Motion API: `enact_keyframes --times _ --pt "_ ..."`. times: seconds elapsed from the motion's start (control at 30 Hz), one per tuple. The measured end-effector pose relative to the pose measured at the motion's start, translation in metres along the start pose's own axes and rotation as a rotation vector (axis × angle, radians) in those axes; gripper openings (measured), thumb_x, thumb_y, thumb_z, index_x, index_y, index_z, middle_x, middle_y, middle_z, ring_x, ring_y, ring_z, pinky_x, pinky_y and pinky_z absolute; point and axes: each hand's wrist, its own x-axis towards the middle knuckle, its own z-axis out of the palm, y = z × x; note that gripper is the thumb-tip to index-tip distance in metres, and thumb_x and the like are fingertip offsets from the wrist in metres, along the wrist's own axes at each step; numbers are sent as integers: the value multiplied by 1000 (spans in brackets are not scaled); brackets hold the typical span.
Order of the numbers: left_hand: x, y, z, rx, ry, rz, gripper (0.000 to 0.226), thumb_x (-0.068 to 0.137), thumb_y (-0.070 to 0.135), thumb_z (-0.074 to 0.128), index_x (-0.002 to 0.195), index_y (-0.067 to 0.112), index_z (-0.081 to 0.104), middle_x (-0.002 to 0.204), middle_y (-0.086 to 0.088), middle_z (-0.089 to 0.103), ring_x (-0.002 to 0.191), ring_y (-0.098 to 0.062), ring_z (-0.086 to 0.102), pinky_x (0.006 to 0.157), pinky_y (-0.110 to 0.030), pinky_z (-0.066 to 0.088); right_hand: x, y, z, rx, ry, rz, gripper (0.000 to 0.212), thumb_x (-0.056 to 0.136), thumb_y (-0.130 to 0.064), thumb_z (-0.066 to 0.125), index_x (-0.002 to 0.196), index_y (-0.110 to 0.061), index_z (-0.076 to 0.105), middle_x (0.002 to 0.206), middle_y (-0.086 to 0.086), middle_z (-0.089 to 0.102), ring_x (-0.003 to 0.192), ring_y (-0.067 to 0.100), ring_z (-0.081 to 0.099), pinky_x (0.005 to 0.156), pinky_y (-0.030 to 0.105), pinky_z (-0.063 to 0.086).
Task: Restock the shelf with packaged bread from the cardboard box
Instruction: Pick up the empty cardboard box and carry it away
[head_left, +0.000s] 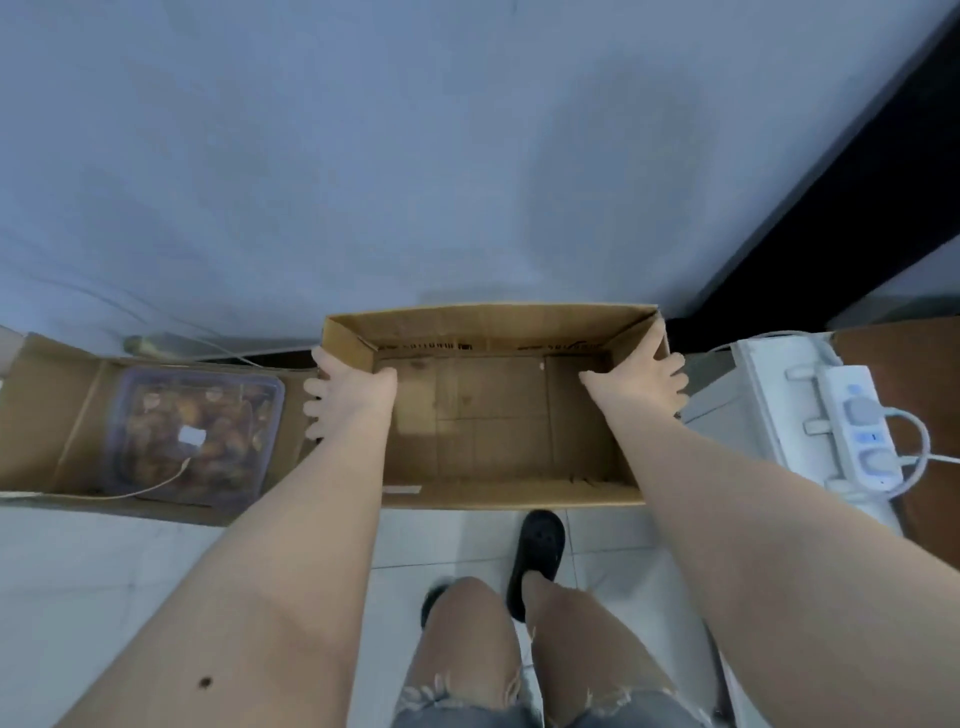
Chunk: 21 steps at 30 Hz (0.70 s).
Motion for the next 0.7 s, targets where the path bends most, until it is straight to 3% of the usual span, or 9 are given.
enact_keyframes --times 0.37,0.7 --pt "140 30 150 63 -35 -63 86 87 41 54 148 25 -4 148 -17 24 132 -39 29 104 -53 31 164 -10 143 -137 -37 3 104 79 -46 67 149 -26 -8 147 20 25 132 41 31 107 50 29" --pt "298 12 314 -22 -110 34 84 88 28 58 148 26 0 149 -17 23 132 -41 31 103 -54 35 321 -7 304 -148 -73 -82 106 81 -43 67 149 -26 -12 147 21 24 132 41 32 104 48 33"
